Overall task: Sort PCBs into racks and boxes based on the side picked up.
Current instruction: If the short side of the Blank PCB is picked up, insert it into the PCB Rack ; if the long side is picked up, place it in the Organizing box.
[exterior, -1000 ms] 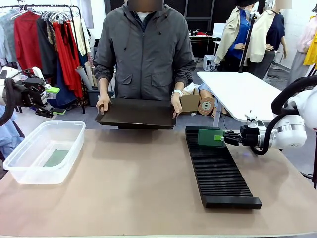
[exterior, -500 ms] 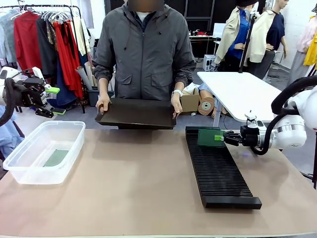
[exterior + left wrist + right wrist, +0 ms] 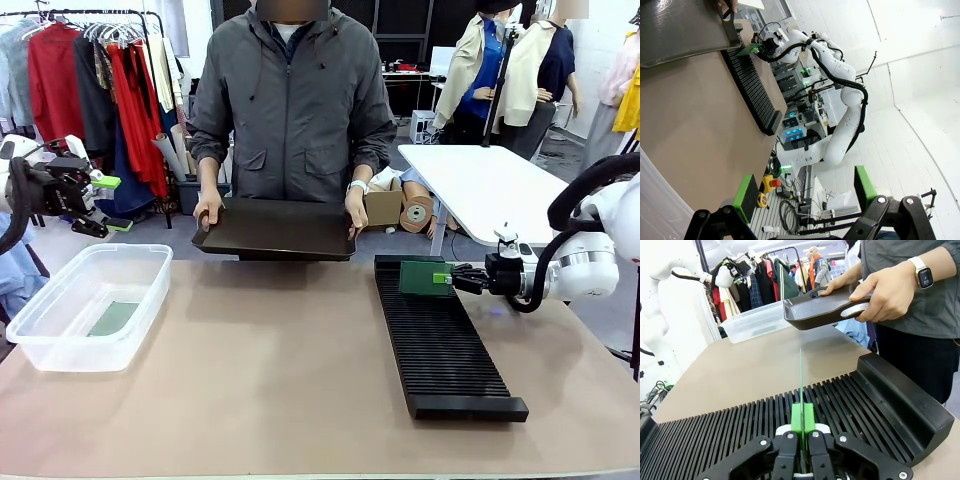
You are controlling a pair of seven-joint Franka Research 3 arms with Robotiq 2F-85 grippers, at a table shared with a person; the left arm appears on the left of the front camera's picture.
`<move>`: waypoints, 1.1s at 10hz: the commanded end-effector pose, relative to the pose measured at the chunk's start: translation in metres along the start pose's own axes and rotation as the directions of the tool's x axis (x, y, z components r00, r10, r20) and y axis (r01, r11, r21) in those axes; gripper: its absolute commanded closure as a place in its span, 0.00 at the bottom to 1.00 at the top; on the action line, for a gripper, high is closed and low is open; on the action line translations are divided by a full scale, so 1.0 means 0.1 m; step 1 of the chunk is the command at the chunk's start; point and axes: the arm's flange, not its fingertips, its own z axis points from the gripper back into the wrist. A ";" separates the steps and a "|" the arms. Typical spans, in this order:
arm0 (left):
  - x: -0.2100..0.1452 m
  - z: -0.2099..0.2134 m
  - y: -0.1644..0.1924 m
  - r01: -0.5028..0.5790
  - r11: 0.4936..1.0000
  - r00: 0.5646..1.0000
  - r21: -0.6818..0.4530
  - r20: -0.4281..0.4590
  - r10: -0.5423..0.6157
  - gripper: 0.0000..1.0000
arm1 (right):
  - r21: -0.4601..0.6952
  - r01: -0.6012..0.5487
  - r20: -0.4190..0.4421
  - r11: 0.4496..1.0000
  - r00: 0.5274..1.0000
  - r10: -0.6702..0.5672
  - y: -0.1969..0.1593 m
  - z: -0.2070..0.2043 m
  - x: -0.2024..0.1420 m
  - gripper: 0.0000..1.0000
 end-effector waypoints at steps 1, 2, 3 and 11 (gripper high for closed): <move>-0.01 0.01 -0.03 -0.004 1.000 1.000 0.008 -0.002 0.004 0.00 | 0.000 0.000 0.000 1.000 1.000 0.000 0.00 0.00 0.00 1.00; -0.01 0.01 -0.03 -0.004 1.000 1.000 0.008 -0.002 0.004 0.00 | -0.005 0.002 -0.003 1.000 1.000 -0.002 -0.02 -0.02 0.03 1.00; -0.01 0.01 -0.03 -0.004 1.000 1.000 0.008 -0.002 0.004 0.00 | -0.005 0.000 -0.006 1.000 1.000 -0.001 -0.02 -0.04 0.05 1.00; -0.01 0.01 -0.03 -0.004 1.000 1.000 0.008 -0.002 0.004 0.00 | 0.005 -0.025 -0.077 1.000 0.997 0.026 -0.10 -0.13 0.10 1.00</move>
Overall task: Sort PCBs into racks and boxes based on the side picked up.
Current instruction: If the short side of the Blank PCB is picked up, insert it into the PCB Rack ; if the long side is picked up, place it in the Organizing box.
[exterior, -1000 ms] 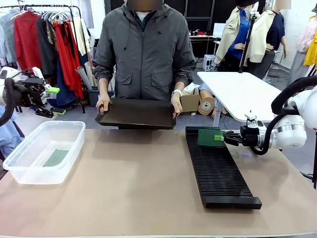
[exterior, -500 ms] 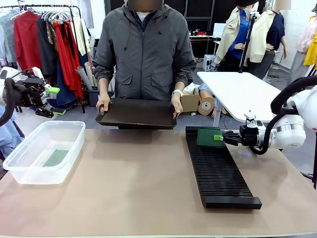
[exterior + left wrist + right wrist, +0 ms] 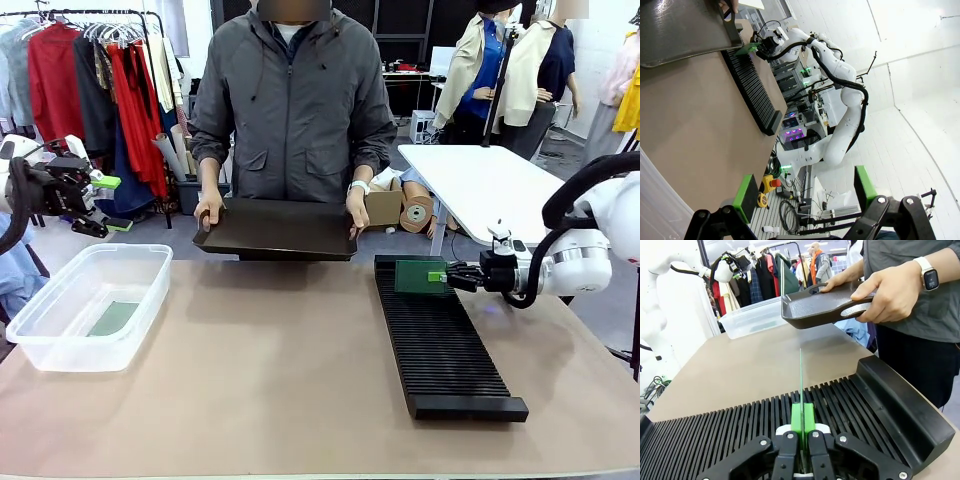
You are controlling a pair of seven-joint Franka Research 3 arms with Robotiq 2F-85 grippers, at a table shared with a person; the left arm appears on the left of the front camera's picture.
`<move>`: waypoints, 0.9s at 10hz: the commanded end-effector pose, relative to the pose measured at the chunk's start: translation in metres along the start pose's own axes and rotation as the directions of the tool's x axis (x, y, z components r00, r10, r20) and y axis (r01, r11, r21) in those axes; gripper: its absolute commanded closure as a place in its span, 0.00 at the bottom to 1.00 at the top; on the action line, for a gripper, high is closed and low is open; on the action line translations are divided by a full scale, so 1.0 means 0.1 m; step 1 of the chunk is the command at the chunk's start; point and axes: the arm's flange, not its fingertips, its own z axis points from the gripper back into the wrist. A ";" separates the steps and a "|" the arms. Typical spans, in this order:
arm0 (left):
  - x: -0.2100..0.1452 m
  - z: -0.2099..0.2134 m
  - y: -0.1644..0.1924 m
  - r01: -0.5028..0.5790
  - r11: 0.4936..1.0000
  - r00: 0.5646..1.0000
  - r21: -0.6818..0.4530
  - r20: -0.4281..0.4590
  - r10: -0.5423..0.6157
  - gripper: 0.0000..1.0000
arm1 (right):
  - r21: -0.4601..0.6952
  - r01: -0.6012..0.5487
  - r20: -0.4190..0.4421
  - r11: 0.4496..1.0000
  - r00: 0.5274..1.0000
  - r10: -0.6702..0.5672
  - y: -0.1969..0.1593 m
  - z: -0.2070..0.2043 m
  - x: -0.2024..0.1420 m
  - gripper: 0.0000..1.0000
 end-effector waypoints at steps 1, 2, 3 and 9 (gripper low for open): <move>-0.01 0.01 -0.03 -0.004 1.000 1.000 0.008 -0.002 0.004 0.00 | 0.006 0.004 -0.050 1.000 0.999 -0.004 -0.07 -0.01 0.02 1.00; -0.01 0.01 -0.03 -0.004 1.000 1.000 0.008 -0.002 0.004 0.00 | 0.005 0.008 -0.049 1.000 0.999 -0.008 -0.08 0.01 0.00 1.00; -0.01 0.01 -0.03 -0.004 1.000 1.000 0.008 -0.002 0.004 0.00 | 0.005 0.009 -0.047 1.000 0.999 -0.009 -0.10 0.02 -0.02 1.00; -0.01 0.01 -0.03 -0.004 1.000 1.000 0.008 -0.002 0.004 0.00 | 0.076 0.001 -0.068 0.997 0.998 0.004 -0.10 0.09 -0.14 1.00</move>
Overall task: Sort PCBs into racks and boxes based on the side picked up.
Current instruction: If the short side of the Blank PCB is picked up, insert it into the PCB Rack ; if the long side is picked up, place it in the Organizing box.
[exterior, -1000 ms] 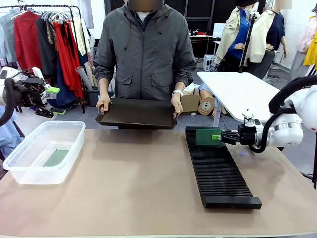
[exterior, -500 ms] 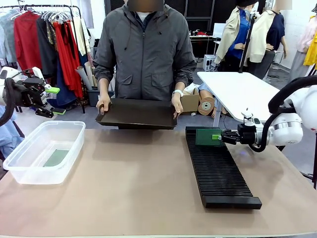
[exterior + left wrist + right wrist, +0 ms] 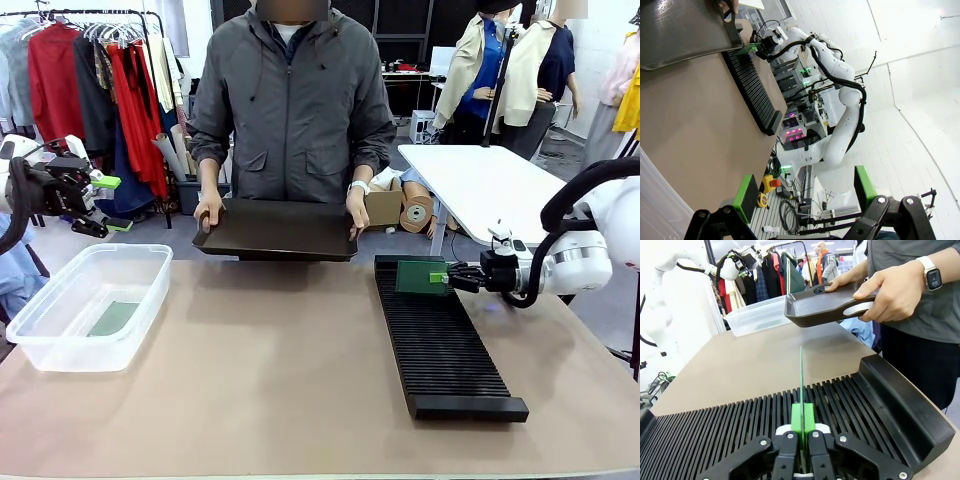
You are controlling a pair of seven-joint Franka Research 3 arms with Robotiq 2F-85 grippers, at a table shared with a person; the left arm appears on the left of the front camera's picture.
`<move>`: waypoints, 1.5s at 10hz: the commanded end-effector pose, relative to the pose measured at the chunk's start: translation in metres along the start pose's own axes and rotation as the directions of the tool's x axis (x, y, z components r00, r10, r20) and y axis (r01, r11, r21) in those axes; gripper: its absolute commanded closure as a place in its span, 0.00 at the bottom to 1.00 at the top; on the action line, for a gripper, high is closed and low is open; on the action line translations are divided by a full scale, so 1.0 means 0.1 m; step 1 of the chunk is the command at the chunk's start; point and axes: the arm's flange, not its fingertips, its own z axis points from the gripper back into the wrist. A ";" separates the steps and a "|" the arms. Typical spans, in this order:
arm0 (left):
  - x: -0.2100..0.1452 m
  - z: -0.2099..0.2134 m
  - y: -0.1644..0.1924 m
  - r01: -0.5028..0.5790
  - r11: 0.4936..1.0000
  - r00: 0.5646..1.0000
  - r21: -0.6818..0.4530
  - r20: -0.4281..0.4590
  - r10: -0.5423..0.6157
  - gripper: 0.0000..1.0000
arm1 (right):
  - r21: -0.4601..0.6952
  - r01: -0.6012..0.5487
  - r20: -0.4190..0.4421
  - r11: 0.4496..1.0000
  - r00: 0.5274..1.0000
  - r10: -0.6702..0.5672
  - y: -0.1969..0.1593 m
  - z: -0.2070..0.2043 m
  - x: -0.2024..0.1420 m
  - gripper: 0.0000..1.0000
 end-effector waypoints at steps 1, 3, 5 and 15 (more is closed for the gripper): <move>-0.01 0.01 -0.03 -0.004 1.000 1.000 0.008 -0.002 0.004 0.00 | 0.054 0.010 -0.062 0.998 0.998 -0.007 -0.04 0.05 -0.12 1.00; -0.01 0.01 -0.03 -0.004 1.000 1.000 0.008 -0.002 0.004 0.00 | 0.083 0.014 -0.073 0.996 0.997 -0.008 -0.09 0.05 -0.12 1.00; -0.01 0.01 -0.03 -0.004 1.000 1.000 0.008 -0.002 0.004 0.00 | 0.096 0.016 -0.091 0.995 0.996 -0.007 -0.14 0.04 -0.10 1.00; -0.01 0.01 -0.03 -0.004 1.000 1.000 0.008 -0.002 0.004 0.00 | 0.003 -0.033 -0.120 0.999 0.992 0.033 -0.10 -0.06 -0.03 1.00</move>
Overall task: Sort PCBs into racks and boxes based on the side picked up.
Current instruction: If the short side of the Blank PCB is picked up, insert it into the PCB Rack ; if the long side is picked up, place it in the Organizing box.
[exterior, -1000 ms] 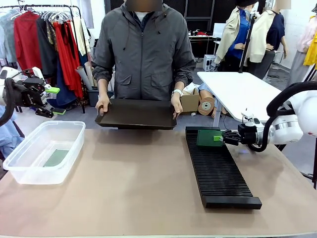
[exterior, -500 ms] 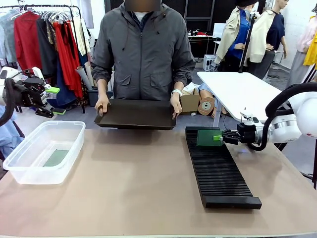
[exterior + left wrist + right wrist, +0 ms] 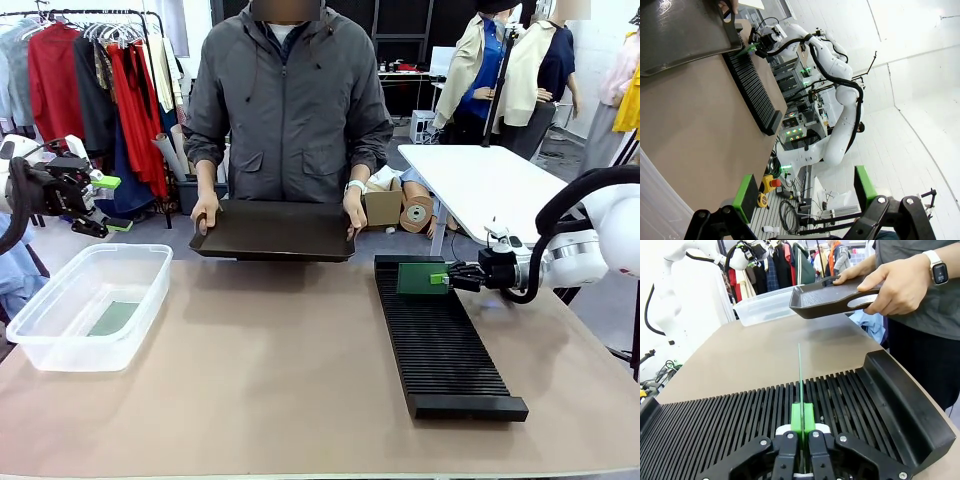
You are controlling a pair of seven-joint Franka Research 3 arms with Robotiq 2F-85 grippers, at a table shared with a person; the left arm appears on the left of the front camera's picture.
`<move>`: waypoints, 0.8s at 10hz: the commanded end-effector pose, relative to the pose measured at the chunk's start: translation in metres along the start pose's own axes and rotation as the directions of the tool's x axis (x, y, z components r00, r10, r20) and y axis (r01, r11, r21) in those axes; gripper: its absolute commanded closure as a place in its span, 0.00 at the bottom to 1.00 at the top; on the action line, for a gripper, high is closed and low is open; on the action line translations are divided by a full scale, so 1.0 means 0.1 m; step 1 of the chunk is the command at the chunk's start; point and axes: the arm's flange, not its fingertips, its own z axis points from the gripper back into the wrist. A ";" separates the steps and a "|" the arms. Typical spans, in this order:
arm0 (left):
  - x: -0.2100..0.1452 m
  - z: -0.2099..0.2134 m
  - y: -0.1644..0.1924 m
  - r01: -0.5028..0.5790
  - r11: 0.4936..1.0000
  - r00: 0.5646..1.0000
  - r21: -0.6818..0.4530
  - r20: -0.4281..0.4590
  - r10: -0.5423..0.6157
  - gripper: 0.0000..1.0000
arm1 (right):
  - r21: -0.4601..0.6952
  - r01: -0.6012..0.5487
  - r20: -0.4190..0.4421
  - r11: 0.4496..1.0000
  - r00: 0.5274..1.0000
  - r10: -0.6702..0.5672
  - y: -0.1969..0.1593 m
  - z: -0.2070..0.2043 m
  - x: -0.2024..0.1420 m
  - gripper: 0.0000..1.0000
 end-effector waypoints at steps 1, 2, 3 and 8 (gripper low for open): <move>-0.01 0.01 -0.03 -0.004 1.000 1.000 0.008 -0.002 0.004 0.00 | -0.060 -0.023 -0.070 0.998 0.997 0.019 0.04 -0.07 -0.09 1.00; -0.01 0.01 -0.03 -0.004 1.000 1.000 0.008 -0.002 0.004 0.00 | -0.064 -0.014 -0.063 0.998 0.998 0.010 0.04 -0.05 -0.14 1.00; -0.01 0.01 -0.03 -0.004 1.000 1.000 0.008 -0.002 0.004 0.00 | -0.082 -0.012 -0.074 0.997 0.997 0.006 0.03 -0.03 -0.17 1.00; -0.01 0.01 -0.03 -0.004 1.000 1.000 0.008 -0.002 0.004 0.00 | -0.088 0.004 0.001 0.996 1.000 -0.004 0.03 0.02 -0.10 0.66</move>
